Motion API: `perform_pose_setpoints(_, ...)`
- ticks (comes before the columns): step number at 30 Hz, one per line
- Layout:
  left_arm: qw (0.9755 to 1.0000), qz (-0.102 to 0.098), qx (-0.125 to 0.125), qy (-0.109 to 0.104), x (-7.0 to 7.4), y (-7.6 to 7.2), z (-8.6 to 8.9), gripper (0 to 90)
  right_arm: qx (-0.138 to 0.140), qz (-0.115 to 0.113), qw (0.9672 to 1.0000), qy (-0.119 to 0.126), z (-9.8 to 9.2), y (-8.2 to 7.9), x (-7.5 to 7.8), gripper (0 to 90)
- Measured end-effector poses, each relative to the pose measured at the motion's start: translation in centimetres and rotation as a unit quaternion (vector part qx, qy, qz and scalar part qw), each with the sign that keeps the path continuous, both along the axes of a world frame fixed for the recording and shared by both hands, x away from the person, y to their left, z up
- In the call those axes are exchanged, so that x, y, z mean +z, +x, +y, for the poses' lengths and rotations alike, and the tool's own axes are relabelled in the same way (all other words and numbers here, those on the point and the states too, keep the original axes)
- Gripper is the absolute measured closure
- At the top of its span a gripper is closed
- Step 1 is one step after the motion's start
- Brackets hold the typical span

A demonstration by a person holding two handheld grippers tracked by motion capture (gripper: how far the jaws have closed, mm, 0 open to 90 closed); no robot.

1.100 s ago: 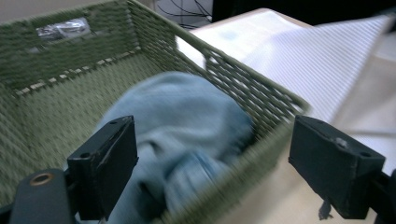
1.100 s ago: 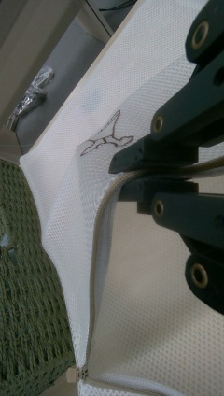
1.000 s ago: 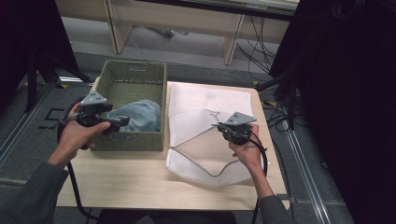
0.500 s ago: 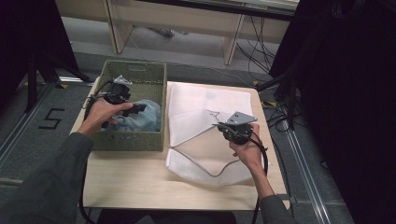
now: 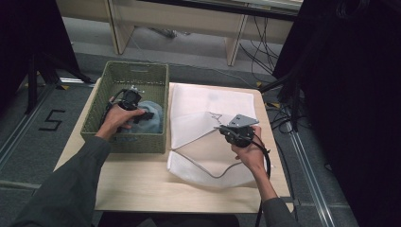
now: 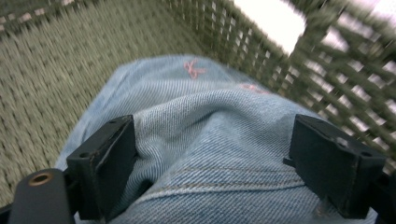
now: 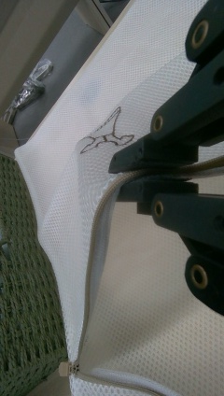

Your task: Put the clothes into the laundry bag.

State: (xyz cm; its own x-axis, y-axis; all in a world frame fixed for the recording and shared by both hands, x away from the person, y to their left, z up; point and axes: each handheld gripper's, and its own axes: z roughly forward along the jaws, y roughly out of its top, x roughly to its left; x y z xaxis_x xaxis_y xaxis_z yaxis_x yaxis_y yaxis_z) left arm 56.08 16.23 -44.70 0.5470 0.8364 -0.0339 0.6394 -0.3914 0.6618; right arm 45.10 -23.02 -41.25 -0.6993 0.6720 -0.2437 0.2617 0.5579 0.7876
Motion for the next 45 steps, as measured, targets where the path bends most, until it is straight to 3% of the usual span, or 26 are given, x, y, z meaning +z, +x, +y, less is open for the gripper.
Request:
perform_pose_setpoints(3, 0.9995, 0.013, -0.009, 0.027, -0.8, 0.1, -0.1, 14.4, 0.002, -0.003, 1.0, -0.002, 0.1, 0.0, -0.1, 85.1)
perform_pose_setpoints(6, 0.9996, 0.02, 0.007, 0.017, -1.2, 0.3, -0.1, 14.3, 0.002, -0.001, 1.0, -0.004, 0.1, 0.0, -0.1, 84.9)
perform_pose_setpoints(9, 0.9991, 0.016, 0.002, 0.039, -1.5, 0.2, -0.6, 13.9, -0.001, 0.003, 1.0, -0.001, 0.1, -0.1, -0.2, 84.9)
perform_pose_setpoints(14, 0.9986, 0.023, 0.001, 0.048, -2.2, 0.2, -0.7, 16.5, -0.001, 0.005, 1.0, -0.006, 0.0, -0.1, -0.1, 84.7)
perform_pose_setpoints(16, 0.9981, 0.027, 0.003, 0.055, -2.4, 0.2, -0.6, 28.4, -0.003, 0.002, 1.0, -0.008, 0.0, -0.2, -0.2, 84.6)
perform_pose_setpoints(19, 0.9972, 0.029, 0.009, 0.068, -2.4, 0.1, -0.7, 59.1, -0.002, -0.001, 1.0, -0.006, 0.0, -0.1, -0.2, 84.7)
perform_pose_setpoints(21, 0.9967, 0.03, 0.007, 0.075, -2.1, 0.3, -0.8, 69.9, -0.003, 0.002, 1.0, -0.005, 0.1, -0.2, -0.2, 84.7)
perform_pose_setpoints(22, 0.9965, 0.035, 0.01, 0.075, -1.8, 0.4, -0.7, 72.5, -0.004, -0.003, 1.0, -0.005, 0.0, -0.2, -0.2, 84.7)
perform_pose_setpoints(25, 0.9977, 0.014, 0.048, 0.045, -0.7, 0.8, 0.0, 80.3, -0.003, 0.006, 1.0, 0.001, 0.0, -0.1, -0.2, 84.7)
perform_pose_setpoints(27, 0.9953, -0.019, 0.084, 0.044, 0.3, 1.1, 0.8, 80.6, -0.002, 0.003, 1.0, 0.0, -0.1, -0.1, -0.2, 84.7)
perform_pose_setpoints(28, 0.9934, -0.034, 0.098, 0.047, 0.6, 1.2, 1.1, 80.6, -0.003, 0.003, 1.0, 0.002, -0.1, -0.1, -0.2, 84.7)
perform_pose_setpoints(29, 0.99, -0.054, 0.121, 0.049, 1.0, 1.3, 1.6, 80.4, -0.005, 0.007, 0.9999, 0.006, -0.1, -0.1, -0.2, 84.7)
perform_pose_setpoints(30, 0.9874, -0.058, 0.144, 0.032, 1.2, 1.4, 2.1, 80.0, -0.002, 0.003, 1.0, 0.001, -0.1, -0.1, -0.2, 84.7)
perform_pose_setpoints(31, 0.9883, -0.046, 0.143, 0.026, 1.1, 1.5, 2.4, 78.8, -0.001, 0.004, 1.0, 0.0, -0.1, -0.1, -0.2, 84.7)
perform_pose_setpoints(32, 0.9905, -0.023, 0.136, 0.006, 0.9, 1.6, 2.5, 76.5, -0.001, 0.003, 1.0, 0.0, -0.1, -0.1, -0.2, 84.7)
perform_pose_setpoints(34, 0.9927, 0.013, 0.119, -0.015, 0.7, 1.6, 2.4, 66.2, -0.003, 0.004, 1.0, 0.003, -0.1, -0.1, -0.1, 84.7)
perform_pose_setpoints(37, 0.993, 0.03, 0.112, -0.023, 0.9, 1.4, 2.1, 41.8, -0.001, 0.003, 1.0, 0.0, -0.1, -0.1, -0.2, 84.7)
perform_pose_setpoints(39, 0.9924, 0.07, 0.097, -0.029, 1.2, 1.3, 1.7, 27.8, -0.002, 0.005, 1.0, 0.001, -0.1, -0.1, -0.1, 84.6)
perform_pose_setpoints(40, 0.9949, 0.071, 0.069, -0.015, 1.3, 1.3, 1.7, 23.3, 0.0, 0.004, 1.0, 0.0, -0.1, -0.1, -0.2, 84.6)
perform_pose_setpoints(42, 0.9976, 0.055, 0.043, 0.003, 1.3, 1.1, 1.6, 21.5, 0.002, 0.004, 1.0, -0.004, -0.1, -0.1, -0.1, 84.5)
perform_pose_setpoints(45, 0.9977, 0.062, 0.029, 0.0, 0.8, 1.1, 1.5, 14.6, 0.007, 0.006, 0.9999, -0.009, 0.0, 0.0, -0.1, 84.4)
